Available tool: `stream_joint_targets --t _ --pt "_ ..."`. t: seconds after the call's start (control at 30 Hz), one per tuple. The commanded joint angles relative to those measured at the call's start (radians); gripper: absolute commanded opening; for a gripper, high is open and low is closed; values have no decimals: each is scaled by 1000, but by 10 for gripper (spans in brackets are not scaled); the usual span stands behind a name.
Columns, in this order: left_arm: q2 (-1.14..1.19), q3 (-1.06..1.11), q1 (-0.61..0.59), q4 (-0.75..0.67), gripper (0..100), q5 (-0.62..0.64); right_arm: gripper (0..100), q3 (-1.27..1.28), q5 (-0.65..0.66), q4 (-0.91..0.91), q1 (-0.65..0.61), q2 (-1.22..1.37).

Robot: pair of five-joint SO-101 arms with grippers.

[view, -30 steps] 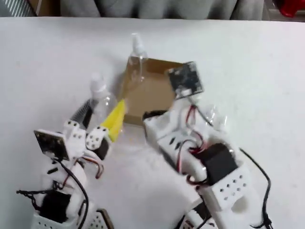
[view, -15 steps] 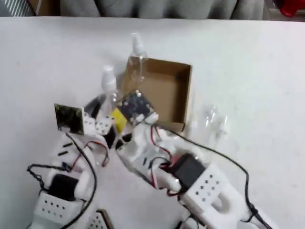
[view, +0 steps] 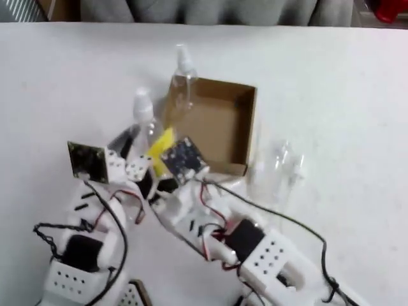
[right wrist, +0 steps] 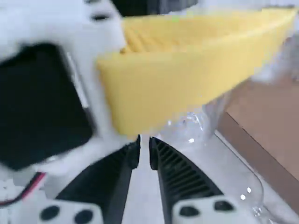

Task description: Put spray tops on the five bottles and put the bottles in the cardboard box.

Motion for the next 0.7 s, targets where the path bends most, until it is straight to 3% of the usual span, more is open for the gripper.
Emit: stream_joint_targets --t 0.0,0.17,0.37,0.67 --pt "-45 -120 -4 104 22 11 16 55 -5 -108 7 -74" --pt "-81 -143 2 175 21 11 16 117 -3 -209 44 -96" --pt "-122 -143 2 213 21 11 16 115 -5 -214 116 -96" --pt "-143 -140 1 230 21 11 16 118 -5 -202 127 -101"
